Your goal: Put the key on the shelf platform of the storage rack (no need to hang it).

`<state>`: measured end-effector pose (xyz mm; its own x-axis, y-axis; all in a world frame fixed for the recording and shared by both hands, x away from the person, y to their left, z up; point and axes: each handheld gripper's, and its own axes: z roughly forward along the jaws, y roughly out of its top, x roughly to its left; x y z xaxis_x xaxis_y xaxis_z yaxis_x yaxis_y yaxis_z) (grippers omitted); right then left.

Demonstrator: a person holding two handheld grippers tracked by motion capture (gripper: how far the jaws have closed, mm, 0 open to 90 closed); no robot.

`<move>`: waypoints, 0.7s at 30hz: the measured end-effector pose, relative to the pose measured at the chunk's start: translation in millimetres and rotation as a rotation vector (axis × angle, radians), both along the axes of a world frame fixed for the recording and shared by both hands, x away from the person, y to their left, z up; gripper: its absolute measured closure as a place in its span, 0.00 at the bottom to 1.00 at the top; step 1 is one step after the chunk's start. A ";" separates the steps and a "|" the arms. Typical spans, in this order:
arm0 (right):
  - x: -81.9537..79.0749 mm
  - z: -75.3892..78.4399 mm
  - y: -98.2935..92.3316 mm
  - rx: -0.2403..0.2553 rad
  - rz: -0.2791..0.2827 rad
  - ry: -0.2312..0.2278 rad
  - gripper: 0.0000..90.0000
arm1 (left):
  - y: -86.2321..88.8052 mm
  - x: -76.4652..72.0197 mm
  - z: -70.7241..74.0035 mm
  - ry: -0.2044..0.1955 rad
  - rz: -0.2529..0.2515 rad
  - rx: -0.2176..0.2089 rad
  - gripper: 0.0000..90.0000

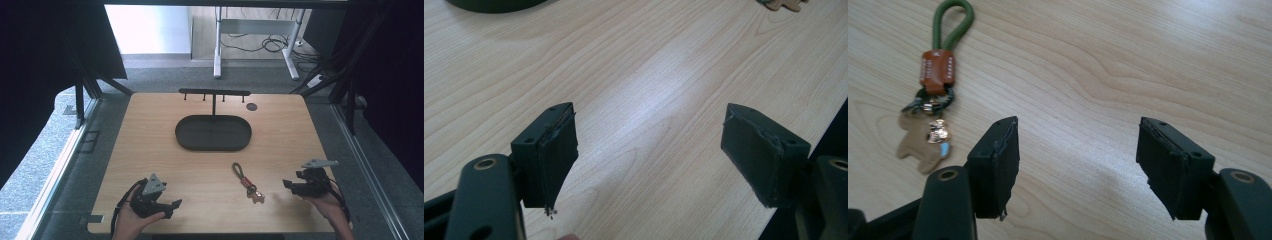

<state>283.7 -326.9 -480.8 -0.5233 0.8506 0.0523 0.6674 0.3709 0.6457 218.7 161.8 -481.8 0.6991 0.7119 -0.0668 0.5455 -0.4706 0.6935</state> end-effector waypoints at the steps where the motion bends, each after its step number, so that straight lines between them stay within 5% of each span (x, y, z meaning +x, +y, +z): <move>1: -0.2 2.1 0.7 -0.004 0.003 0.001 0.39 | -0.3 0.4 -0.1 0.001 0.001 0.001 0.26; 21: 13.4 37.6 37.5 -0.053 0.109 0.048 0.39 | 0.2 1.5 0.7 0.001 -0.003 0.006 0.26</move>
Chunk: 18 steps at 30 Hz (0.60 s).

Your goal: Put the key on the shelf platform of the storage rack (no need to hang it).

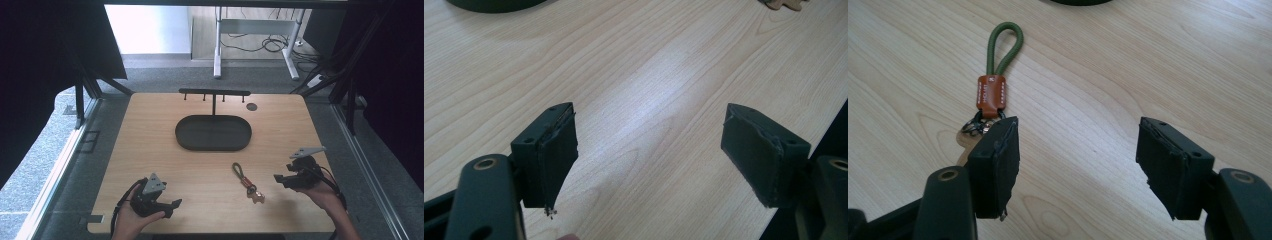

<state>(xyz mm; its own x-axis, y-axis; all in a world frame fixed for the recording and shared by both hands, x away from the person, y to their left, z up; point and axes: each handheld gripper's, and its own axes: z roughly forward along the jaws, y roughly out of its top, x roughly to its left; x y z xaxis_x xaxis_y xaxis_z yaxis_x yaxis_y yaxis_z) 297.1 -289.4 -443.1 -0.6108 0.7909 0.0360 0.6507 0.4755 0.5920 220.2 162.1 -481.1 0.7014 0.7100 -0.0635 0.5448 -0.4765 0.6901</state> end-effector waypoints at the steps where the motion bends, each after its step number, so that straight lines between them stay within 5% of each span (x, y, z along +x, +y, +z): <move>1: 0.8 0.1 1.5 -0.001 0.006 0.002 0.39 | -0.1 0.2 0.2 0.000 -0.001 -0.001 0.26; 18: 9.5 -7.1 30.8 -0.041 0.084 0.031 0.40 | -2.6 -0.1 -0.9 0.006 -0.006 -0.001 0.26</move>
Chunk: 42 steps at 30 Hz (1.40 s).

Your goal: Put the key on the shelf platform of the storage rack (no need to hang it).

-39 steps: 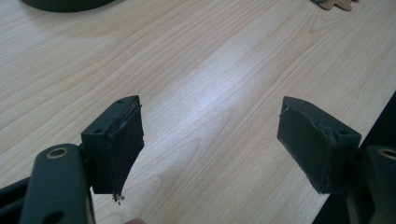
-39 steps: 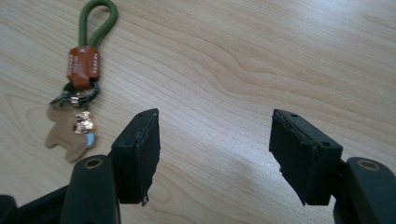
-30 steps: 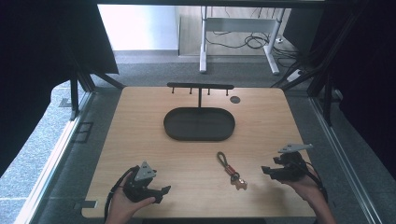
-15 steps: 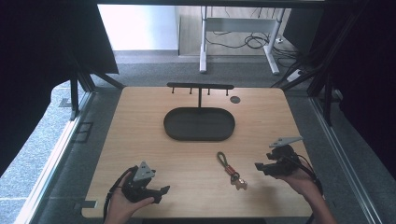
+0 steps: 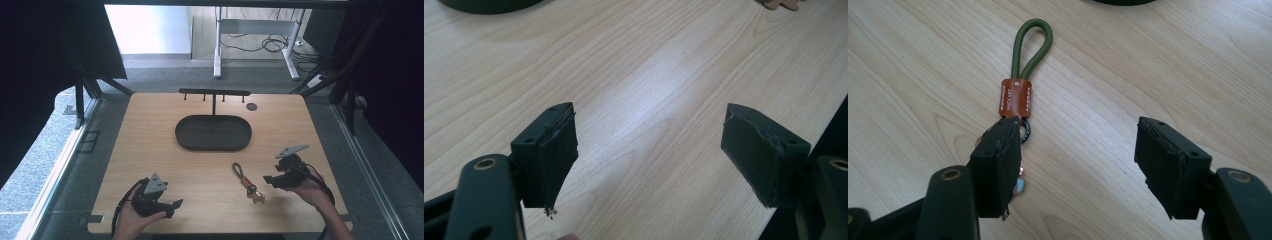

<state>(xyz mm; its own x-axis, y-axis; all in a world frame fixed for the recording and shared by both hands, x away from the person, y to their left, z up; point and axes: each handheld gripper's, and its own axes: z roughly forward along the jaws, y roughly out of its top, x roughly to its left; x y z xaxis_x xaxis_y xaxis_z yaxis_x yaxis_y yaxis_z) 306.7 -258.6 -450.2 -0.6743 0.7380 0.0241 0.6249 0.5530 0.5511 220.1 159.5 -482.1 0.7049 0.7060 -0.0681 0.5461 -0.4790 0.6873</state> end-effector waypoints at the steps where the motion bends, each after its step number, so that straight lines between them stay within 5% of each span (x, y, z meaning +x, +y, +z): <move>1: 0.6 -0.7 1.7 -0.001 0.003 0.002 0.40 | 0.1 -0.1 -0.3 0.002 0.000 0.003 0.26; 42: 13.6 -24.9 46.0 -0.051 0.070 0.061 0.41 | -2.9 -0.6 -0.4 0.003 -0.019 0.010 0.26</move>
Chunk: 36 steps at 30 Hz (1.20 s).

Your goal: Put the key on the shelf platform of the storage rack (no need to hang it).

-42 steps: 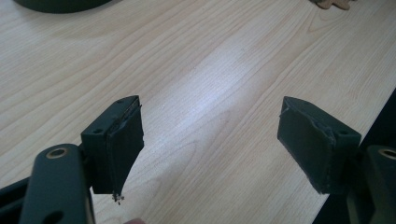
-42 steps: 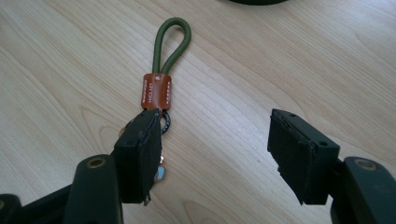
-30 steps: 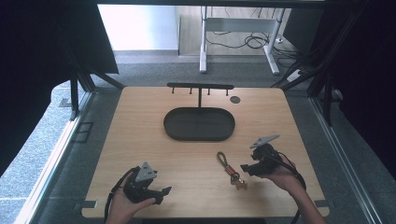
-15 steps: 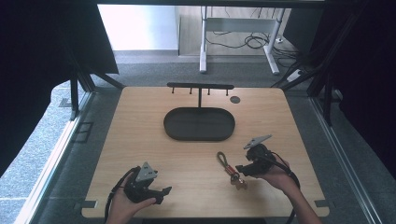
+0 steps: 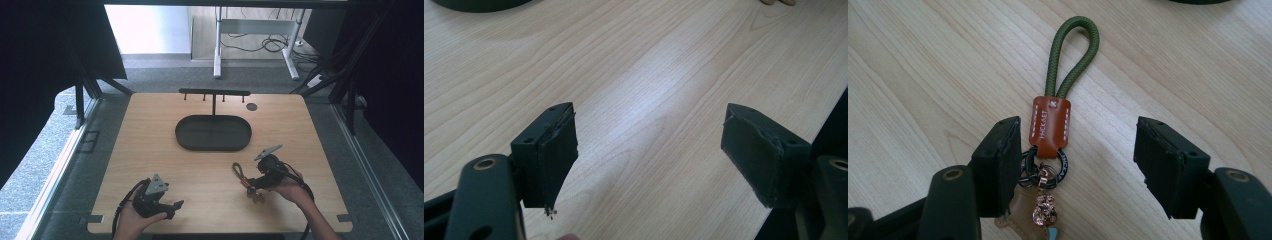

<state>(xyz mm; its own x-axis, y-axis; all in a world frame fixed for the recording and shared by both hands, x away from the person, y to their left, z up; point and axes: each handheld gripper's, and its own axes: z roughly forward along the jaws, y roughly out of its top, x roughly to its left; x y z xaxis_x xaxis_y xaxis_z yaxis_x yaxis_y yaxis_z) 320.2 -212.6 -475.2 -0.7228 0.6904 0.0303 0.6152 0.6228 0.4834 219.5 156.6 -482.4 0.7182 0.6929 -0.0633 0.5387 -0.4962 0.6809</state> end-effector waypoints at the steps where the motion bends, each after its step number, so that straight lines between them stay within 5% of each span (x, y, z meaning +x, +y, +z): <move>1: 0.2 -0.9 0.9 -0.002 0.003 0.001 0.41 | -0.4 -0.1 0.0 0.001 -0.001 0.000 0.26; 23: 2.4 -18.7 25.8 -0.074 0.054 0.048 0.42 | -2.4 -0.3 -1.0 0.007 -0.014 -0.002 0.26; 36: 7.1 -29.8 31.7 -0.124 0.056 0.084 0.54 | -2.2 -0.5 -0.6 0.006 -0.015 -0.001 0.26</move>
<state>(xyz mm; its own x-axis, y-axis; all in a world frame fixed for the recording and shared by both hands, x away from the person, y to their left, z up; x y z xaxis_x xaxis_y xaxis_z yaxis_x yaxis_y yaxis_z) 327.3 -180.9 -505.0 -0.7587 0.6514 0.0098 0.6130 0.7088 0.3489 219.0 154.4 -483.1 0.7282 0.6820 -0.0684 0.5355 -0.5038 0.6778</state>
